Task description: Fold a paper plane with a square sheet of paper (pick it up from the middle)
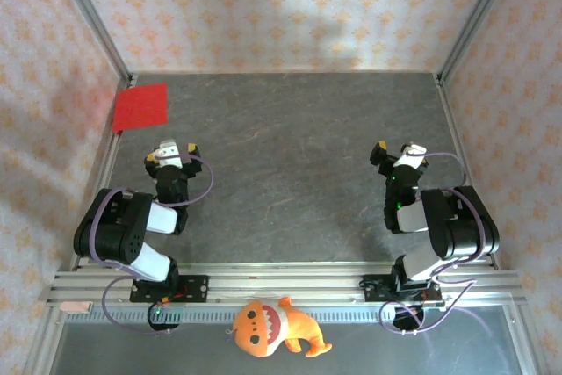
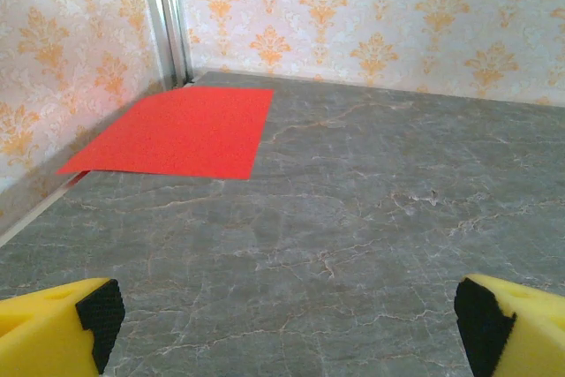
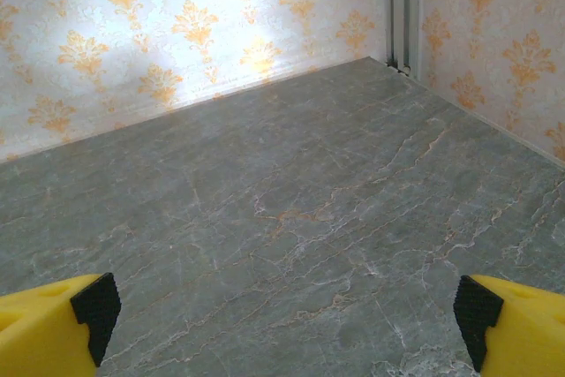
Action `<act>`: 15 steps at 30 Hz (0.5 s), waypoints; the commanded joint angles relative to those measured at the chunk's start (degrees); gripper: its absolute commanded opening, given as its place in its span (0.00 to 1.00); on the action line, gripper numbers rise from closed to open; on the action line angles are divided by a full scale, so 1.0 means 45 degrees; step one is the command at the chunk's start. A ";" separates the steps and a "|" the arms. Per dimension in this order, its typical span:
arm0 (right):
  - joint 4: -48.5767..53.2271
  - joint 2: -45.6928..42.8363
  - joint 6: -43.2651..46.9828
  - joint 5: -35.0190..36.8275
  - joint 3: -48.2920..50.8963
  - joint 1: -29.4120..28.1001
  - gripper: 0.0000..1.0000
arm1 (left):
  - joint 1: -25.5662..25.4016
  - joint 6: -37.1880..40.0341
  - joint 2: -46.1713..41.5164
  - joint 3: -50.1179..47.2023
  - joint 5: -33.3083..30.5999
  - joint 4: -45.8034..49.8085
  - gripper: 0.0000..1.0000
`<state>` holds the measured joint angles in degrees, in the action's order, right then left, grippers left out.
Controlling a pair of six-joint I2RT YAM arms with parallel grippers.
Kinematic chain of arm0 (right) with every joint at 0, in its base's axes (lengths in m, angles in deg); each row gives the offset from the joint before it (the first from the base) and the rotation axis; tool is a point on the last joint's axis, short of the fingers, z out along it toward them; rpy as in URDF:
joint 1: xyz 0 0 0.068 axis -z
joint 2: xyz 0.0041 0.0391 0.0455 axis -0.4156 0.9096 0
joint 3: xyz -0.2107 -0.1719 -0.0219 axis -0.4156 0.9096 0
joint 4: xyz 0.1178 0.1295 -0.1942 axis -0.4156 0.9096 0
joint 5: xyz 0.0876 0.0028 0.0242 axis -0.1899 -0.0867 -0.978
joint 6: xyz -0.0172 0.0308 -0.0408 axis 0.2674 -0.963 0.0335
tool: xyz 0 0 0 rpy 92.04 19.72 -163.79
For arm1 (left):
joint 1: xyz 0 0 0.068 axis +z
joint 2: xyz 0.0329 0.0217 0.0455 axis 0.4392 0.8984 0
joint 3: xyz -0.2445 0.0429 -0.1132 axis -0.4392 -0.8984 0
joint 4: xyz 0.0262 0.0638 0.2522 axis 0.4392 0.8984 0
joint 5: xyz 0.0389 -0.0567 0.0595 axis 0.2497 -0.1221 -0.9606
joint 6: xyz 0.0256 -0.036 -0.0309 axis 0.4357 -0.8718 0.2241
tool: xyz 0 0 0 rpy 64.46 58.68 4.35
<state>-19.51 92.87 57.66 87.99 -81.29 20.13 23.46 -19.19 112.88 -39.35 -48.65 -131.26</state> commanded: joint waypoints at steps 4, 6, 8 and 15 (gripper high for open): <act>-0.0052 -0.0094 0.0159 -0.0082 -0.0170 0.0085 1.00 | 0.0039 -0.0188 -0.0124 0.0146 0.0151 -0.0329 0.99; -0.0053 -0.0105 0.0168 -0.0082 -0.0169 0.0085 1.00 | 0.0029 -0.0201 -0.0124 0.0161 0.0182 -0.0329 0.99; -0.0001 -0.0062 0.0158 -0.0115 -0.0215 0.0104 1.00 | 0.0029 -0.0193 -0.0124 0.0152 0.0154 -0.0329 0.99; 0.0028 -0.0075 0.0138 -0.0199 -0.0228 0.0141 1.00 | 0.0029 -0.0200 -0.0124 0.0151 0.0165 -0.0326 0.99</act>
<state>-19.38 92.87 57.64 87.35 -81.31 20.48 23.48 -19.19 112.88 -39.35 -48.65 -131.26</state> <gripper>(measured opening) 0.998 0.994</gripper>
